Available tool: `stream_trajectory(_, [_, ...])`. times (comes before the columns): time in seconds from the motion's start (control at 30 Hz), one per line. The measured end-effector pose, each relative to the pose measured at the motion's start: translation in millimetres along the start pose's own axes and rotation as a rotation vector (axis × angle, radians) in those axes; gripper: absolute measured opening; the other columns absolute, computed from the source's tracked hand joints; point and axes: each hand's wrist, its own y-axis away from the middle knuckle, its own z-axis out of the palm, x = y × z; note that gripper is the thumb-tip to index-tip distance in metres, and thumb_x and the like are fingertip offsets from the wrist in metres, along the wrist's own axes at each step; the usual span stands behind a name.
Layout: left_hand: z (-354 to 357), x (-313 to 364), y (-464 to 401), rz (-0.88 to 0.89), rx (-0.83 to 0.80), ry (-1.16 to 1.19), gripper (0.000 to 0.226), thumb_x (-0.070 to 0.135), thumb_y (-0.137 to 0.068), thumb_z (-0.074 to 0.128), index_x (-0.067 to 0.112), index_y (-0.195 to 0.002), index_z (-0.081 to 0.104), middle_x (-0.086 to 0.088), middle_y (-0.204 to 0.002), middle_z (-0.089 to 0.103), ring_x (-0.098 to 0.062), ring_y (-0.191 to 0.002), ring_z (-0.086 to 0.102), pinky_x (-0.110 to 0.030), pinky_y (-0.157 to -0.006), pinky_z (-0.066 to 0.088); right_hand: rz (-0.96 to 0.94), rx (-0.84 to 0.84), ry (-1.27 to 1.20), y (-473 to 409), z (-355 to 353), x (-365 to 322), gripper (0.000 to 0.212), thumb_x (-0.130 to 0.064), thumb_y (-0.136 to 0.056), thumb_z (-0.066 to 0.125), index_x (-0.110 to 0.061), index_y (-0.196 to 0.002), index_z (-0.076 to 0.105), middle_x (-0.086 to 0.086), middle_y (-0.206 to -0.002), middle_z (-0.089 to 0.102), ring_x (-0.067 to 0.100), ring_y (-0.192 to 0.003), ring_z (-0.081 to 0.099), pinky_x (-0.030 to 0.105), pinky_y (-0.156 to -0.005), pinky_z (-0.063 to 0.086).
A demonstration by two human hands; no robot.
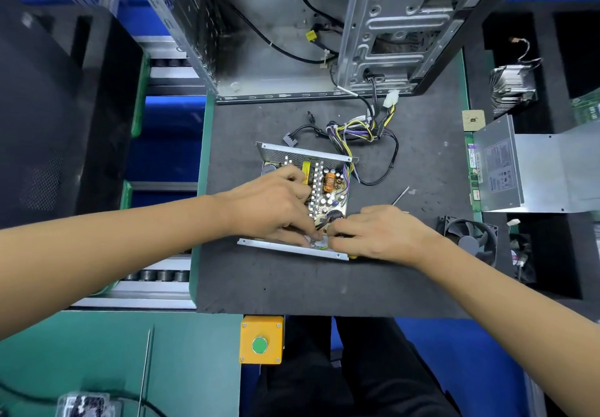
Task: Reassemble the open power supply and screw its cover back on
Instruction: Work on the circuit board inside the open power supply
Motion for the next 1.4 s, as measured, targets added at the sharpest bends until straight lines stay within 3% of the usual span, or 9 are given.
stream_trajectory(0.17, [-6.3, -0.9, 1.5, -0.044, -0.091, 0.059, 0.024, 0.053, -0.098, 0.064, 0.042, -0.116, 0.074, 0.023, -0.081, 0.068, -0.011, -0.085, 0.045, -0.038, -0.093, 0.029, -0.008, 0.027, 0.044, -1.3, -1.2, 0.0, 0.031, 0.004, -0.092, 0.040, -0.018, -0.092, 0.061, 0.000, -0.091, 0.061, 0.018, -0.067, 0.053, 0.031, -0.047, 0.038])
stream_trajectory(0.33, [-6.2, -0.2, 2.2, -0.094, -0.118, 0.081, 0.023, 0.055, -0.096, 0.063, 0.040, -0.104, 0.078, 0.023, -0.077, 0.067, -0.009, -0.086, 0.044, -0.041, -0.096, 0.030, 0.018, 0.021, 0.070, -0.5, 1.2, -2.4, 0.040, 0.003, -0.095, 0.030, -0.019, -0.090, 0.063, -0.001, -0.090, 0.062, 0.017, -0.065, 0.050, 0.030, -0.047, 0.036])
stream_trajectory(0.53, [0.0, 4.7, 0.7, -0.134, -0.077, 0.021, 0.027, 0.061, -0.095, 0.060, 0.043, -0.101, 0.079, 0.020, -0.069, 0.065, -0.008, -0.084, 0.040, -0.036, -0.093, 0.027, 0.006, 0.025, 0.075, -1.1, 4.0, -2.5, 0.026, 0.003, -0.087, 0.050, -0.019, -0.090, 0.061, -0.001, -0.090, 0.062, 0.019, -0.064, 0.051, 0.032, -0.046, 0.040])
stream_trajectory(0.9, [9.8, 4.5, -3.5, -0.089, 0.034, -0.064, 0.016, 0.053, -0.091, 0.071, 0.040, -0.088, 0.081, 0.015, -0.059, 0.062, -0.014, -0.072, 0.039, -0.036, -0.089, 0.033, 0.062, 0.058, 0.074, -0.8, 0.0, -5.2, 0.031, 0.001, -0.091, 0.046, -0.020, -0.087, 0.068, -0.002, -0.093, 0.068, 0.018, -0.063, 0.056, 0.032, -0.046, 0.040])
stream_trajectory(1.13, [16.9, 2.9, -3.6, -0.069, 0.053, -0.144, 0.035, 0.048, -0.102, 0.053, 0.034, -0.084, 0.079, 0.011, -0.056, 0.060, -0.017, -0.069, 0.038, -0.039, -0.082, 0.036, 0.041, 0.120, 0.076, 1.8, -0.4, -4.3, 0.028, 0.000, -0.091, 0.050, -0.020, -0.086, 0.069, -0.004, -0.094, 0.069, 0.016, -0.063, 0.054, 0.028, -0.047, 0.033])
stream_trajectory(1.4, [16.3, 1.7, -1.9, -0.044, 0.023, -0.198, 0.034, 0.045, -0.105, 0.049, 0.034, -0.086, 0.074, 0.010, -0.056, 0.056, -0.017, -0.071, 0.035, -0.037, -0.081, 0.032, 0.010, 0.142, 0.095, 2.1, 1.8, -3.6, 0.027, -0.001, -0.090, 0.053, -0.021, -0.087, 0.071, -0.005, -0.094, 0.069, 0.014, -0.065, 0.054, 0.028, -0.046, 0.036])
